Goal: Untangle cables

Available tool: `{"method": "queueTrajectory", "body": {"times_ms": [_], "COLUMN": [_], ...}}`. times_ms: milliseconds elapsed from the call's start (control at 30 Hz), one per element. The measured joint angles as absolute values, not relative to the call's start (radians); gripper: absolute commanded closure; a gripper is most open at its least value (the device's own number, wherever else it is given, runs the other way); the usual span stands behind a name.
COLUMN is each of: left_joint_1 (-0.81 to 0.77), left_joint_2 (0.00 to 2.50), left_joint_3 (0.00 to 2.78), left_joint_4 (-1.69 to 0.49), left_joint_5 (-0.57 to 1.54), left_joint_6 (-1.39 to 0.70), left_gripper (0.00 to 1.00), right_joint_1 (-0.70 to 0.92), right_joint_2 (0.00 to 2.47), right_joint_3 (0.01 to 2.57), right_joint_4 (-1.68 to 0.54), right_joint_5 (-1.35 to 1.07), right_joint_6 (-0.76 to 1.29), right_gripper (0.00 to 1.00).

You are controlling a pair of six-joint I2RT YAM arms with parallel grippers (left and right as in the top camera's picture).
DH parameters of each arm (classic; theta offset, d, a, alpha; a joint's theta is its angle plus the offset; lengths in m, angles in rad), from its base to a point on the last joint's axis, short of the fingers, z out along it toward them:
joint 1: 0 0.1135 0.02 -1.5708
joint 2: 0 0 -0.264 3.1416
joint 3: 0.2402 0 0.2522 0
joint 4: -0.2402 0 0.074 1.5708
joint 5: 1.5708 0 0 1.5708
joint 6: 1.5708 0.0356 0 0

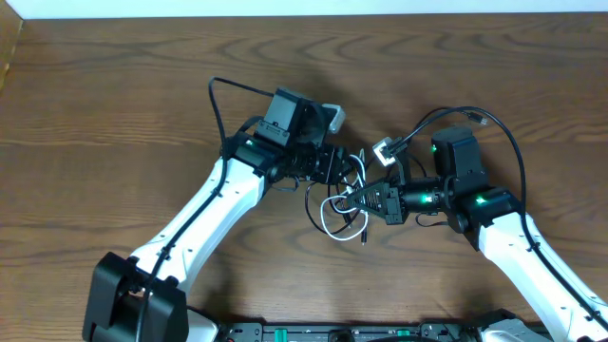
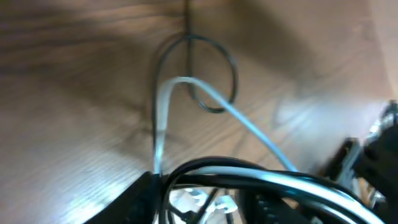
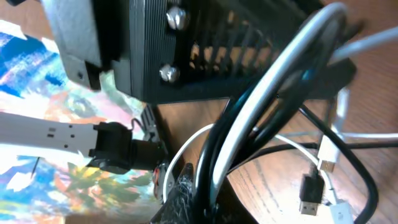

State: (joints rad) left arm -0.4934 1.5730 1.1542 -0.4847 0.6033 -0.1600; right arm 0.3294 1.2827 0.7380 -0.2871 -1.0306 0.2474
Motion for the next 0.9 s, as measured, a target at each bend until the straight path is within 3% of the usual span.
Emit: {"method": "queueTrajectory", "body": {"times_ms": [33,133,467,533,567,600,733,800,833,900], "left_joint_1": [-0.501,-0.515,-0.520,-0.517,-0.514,-0.508,-0.469,-0.463,-0.463,-0.464], "left_joint_2": [1.573,1.573,1.573,1.573,1.570,1.564,1.480,1.436,1.419,1.409], "left_joint_3": [1.154,1.154,1.154,1.154,1.154,1.153,1.152,1.152,1.152,1.152], "left_joint_4": [-0.483,-0.483,-0.517,-0.535,-0.549,-0.555,-0.581,-0.585,-0.588,-0.595], "left_joint_5": [0.628,0.659,0.648,0.634,0.629,0.624,0.614,0.614,0.614,0.614], "left_joint_6": [-0.140,-0.116,-0.099,-0.099,-0.099,-0.098,-0.096,-0.096,-0.096,-0.094], "left_gripper": [0.70,0.92,0.93,0.93,0.93,0.93,0.93,0.92,0.73,0.66], "right_joint_1": [0.329,0.329,0.329,0.329,0.331,0.331,0.331,0.331,0.331,0.331], "right_joint_2": [1.283,1.283,1.283,1.283,1.283,1.283,1.283,1.283,1.283,1.283], "right_joint_3": [0.738,0.738,0.739,0.741,0.741,0.741,0.741,0.741,0.741,0.741], "right_joint_4": [-0.287,-0.287,-0.346,-0.429,-0.487,-0.526,-0.720,-0.767,-0.772,-0.773], "right_joint_5": [-1.038,-1.041,-0.974,-0.870,-0.778,-0.701,-0.247,-0.118,-0.064,0.007], "right_joint_6": [0.247,0.247,0.242,0.245,0.246,0.255,0.380,0.431,0.455,0.486], "right_gripper": [0.99,0.99,0.96,0.91,0.79,0.73,0.71,0.67,0.64,0.60]}}
